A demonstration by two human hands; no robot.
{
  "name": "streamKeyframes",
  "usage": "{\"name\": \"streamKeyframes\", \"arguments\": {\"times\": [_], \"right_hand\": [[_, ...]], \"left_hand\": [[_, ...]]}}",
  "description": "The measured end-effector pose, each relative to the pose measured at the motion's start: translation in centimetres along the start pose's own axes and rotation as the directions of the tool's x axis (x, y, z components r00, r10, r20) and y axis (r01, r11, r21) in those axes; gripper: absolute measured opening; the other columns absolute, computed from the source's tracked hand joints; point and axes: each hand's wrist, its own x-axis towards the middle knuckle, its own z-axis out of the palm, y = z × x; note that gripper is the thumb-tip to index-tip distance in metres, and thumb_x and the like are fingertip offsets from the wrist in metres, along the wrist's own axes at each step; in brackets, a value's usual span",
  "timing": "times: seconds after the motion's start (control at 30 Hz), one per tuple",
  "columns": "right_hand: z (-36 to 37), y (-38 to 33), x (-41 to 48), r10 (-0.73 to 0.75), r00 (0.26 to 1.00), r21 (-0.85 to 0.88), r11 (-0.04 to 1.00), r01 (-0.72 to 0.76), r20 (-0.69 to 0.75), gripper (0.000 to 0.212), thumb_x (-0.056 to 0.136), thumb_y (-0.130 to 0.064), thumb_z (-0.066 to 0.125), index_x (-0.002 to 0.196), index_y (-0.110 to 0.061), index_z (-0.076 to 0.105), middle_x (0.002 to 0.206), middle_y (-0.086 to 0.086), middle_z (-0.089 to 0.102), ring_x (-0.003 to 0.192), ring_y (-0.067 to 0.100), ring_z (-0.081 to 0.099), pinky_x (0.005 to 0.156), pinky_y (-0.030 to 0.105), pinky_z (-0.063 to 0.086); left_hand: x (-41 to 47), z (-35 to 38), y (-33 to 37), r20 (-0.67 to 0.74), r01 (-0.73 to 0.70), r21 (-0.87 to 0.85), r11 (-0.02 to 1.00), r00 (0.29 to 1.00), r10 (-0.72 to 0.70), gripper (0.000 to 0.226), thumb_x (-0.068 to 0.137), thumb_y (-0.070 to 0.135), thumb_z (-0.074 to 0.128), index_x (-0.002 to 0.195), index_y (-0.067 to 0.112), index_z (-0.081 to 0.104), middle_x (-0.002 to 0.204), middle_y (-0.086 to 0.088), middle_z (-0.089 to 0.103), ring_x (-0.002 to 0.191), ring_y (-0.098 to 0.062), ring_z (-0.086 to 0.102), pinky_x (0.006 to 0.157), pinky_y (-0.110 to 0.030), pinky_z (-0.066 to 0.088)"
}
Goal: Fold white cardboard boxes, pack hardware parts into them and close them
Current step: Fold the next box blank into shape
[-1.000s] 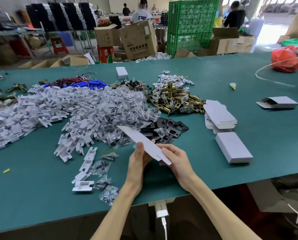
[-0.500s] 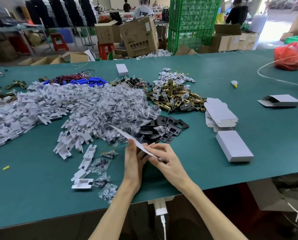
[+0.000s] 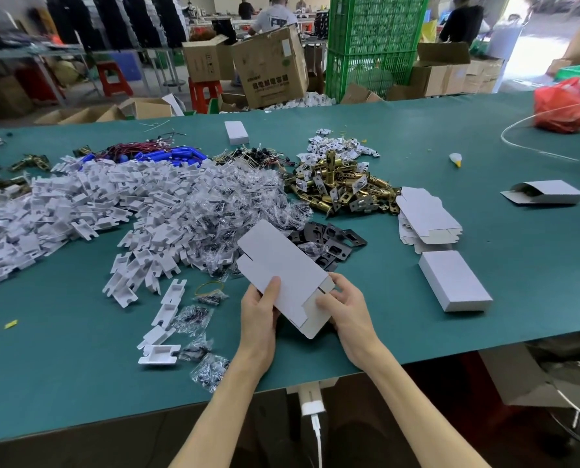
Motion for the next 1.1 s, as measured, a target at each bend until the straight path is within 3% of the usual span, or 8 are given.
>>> {"name": "streamKeyframes", "arguments": {"times": [0.13,0.3,0.43,0.53,0.7,0.83,0.97,1.1], "right_hand": [[0.0,0.0,0.1,0.004,1.0,0.016,1.0,-0.004,0.007,0.036,0.083,-0.014,0.063,0.12,-0.014,0.062,0.106,0.013,0.076,0.091,0.025,0.072,0.074,0.03,0.057],[0.0,-0.2,0.0,0.004,1.0,0.061,0.998,-0.004,0.002,0.037,0.085,-0.022,0.071,0.121,-0.015,0.061,0.102,0.015,0.077,0.086,0.024,0.072,0.07,0.029,0.057],[0.0,-0.3,0.0,-0.002,1.0,0.073,0.997,0.001,0.021,0.032,0.094,-0.016,0.071,0.124,-0.016,0.061,0.104,0.016,0.077,0.088,0.027,0.073,0.072,0.031,0.058],[0.1,-0.5,-0.1,0.009,0.998,0.063,0.998,-0.012,0.057,0.034,0.096,-0.012,0.068,0.129,-0.019,0.06,0.102,0.018,0.077,0.085,0.025,0.074,0.068,0.028,0.057],[0.2,-0.8,-0.2,0.006,0.997,0.054,0.998,-0.011,0.083,0.036,0.095,-0.013,0.071,0.128,-0.024,0.064,0.097,0.02,0.077,0.082,0.025,0.074,0.066,0.028,0.057],[0.6,-0.7,-0.2,-0.012,0.997,-0.038,0.999,0.015,0.078,0.035,0.096,-0.011,0.069,0.128,-0.018,0.059,0.091,0.015,0.078,0.082,0.022,0.074,0.069,0.028,0.056],[0.9,-0.8,-0.3,-0.018,0.998,-0.082,0.996,0.022,0.06,0.031,0.093,-0.015,0.074,0.119,-0.014,0.059,0.098,0.012,0.078,0.088,0.028,0.076,0.071,0.031,0.059],[1.0,-0.8,-0.3,-0.034,0.998,-0.13,0.991,0.04,0.046,0.027,0.09,-0.014,0.077,0.109,-0.005,0.061,0.104,0.013,0.075,0.093,0.031,0.074,0.077,0.037,0.061]], "left_hand": [[-0.1,0.1,0.1,-0.018,0.014,-0.014,1.0,1.0,-0.014,0.021,0.106,0.02,0.054,0.118,0.008,0.067,0.114,-0.005,0.077,0.103,-0.02,0.07,0.092,-0.04,0.056],[-0.1,0.1,0.1,-0.006,-0.001,-0.021,1.0,1.0,0.001,0.032,0.103,0.032,0.057,0.122,0.008,0.068,0.117,-0.006,0.077,0.106,-0.02,0.072,0.093,-0.036,0.058],[-0.2,0.2,-0.1,0.003,-0.02,-0.001,1.0,1.0,0.02,0.041,0.091,0.044,0.065,0.117,0.014,0.07,0.114,-0.004,0.078,0.105,-0.019,0.074,0.094,-0.038,0.057],[-0.2,0.1,-0.1,0.009,-0.01,0.0,1.0,1.0,0.01,0.049,0.091,0.046,0.074,0.127,0.015,0.067,0.119,-0.005,0.077,0.109,-0.023,0.073,0.098,-0.042,0.056],[-0.2,-0.1,0.0,0.041,0.003,-0.056,0.998,0.999,-0.001,0.063,0.086,0.048,0.069,0.136,0.011,0.061,0.124,-0.013,0.074,0.112,-0.03,0.07,0.098,-0.045,0.056],[-0.4,-0.1,0.0,0.057,0.006,-0.049,0.999,0.998,-0.003,0.063,0.087,0.05,0.068,0.135,0.01,0.062,0.124,-0.016,0.073,0.109,-0.03,0.07,0.103,-0.051,0.051],[-0.3,-0.4,0.2,0.133,0.019,-0.05,0.999,0.991,-0.012,0.06,0.093,0.049,0.06,0.136,0.007,0.064,0.13,-0.015,0.071,0.119,-0.032,0.068,0.104,-0.048,0.054],[-0.2,-0.7,0.3,0.161,0.061,-0.12,0.991,0.986,-0.042,0.057,0.093,0.05,0.061,0.13,0.007,0.066,0.129,-0.02,0.07,0.113,-0.035,0.071,0.091,-0.042,0.061]]}}
